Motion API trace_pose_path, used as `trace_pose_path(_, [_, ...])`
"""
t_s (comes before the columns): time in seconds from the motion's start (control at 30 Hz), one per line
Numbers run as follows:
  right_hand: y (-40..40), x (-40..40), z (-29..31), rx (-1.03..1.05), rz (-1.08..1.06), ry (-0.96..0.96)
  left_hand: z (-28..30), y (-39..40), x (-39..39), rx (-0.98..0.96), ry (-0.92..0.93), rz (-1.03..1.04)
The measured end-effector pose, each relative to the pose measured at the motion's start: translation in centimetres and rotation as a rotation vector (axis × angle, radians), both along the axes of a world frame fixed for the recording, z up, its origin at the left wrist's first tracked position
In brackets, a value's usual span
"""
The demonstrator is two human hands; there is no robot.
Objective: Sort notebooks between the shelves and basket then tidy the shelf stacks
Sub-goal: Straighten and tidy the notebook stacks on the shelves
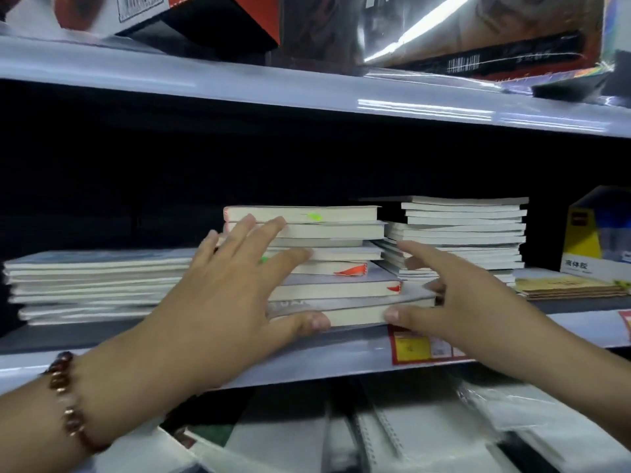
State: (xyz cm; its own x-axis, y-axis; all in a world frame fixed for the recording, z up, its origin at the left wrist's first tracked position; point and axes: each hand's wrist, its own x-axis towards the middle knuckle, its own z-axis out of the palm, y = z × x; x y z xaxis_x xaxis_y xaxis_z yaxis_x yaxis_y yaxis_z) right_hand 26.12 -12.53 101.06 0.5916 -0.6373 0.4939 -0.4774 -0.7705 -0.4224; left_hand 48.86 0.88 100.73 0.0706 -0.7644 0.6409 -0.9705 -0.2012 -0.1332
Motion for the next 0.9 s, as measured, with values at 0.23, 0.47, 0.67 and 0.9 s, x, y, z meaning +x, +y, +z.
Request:
trace_pose_path(0.23, [-1.7, 1.7, -0.3, -0.007, 0.021, -0.120, 1.0, -0.6, 1.2, -0.013, 0.039, -0.034])
trace_pose_path(0.47, [-1.9, 3.4, -0.5, -0.042, 0.043, -0.147, 1.4, -1.4, 2.1, -0.016, -0.016, -0.013])
trace_pose_path(0.67, [-2.5, 4.7, -0.5, -0.083, 0.049, -0.145, 1.0, -2.8, 3.0, -0.058, -0.141, 0.069])
trace_pose_path(0.9, [-3.8, 5.6, 0.0, 0.153, 0.178, -0.133, 0.8, -4.1, 4.3, -0.107, -0.271, 0.184])
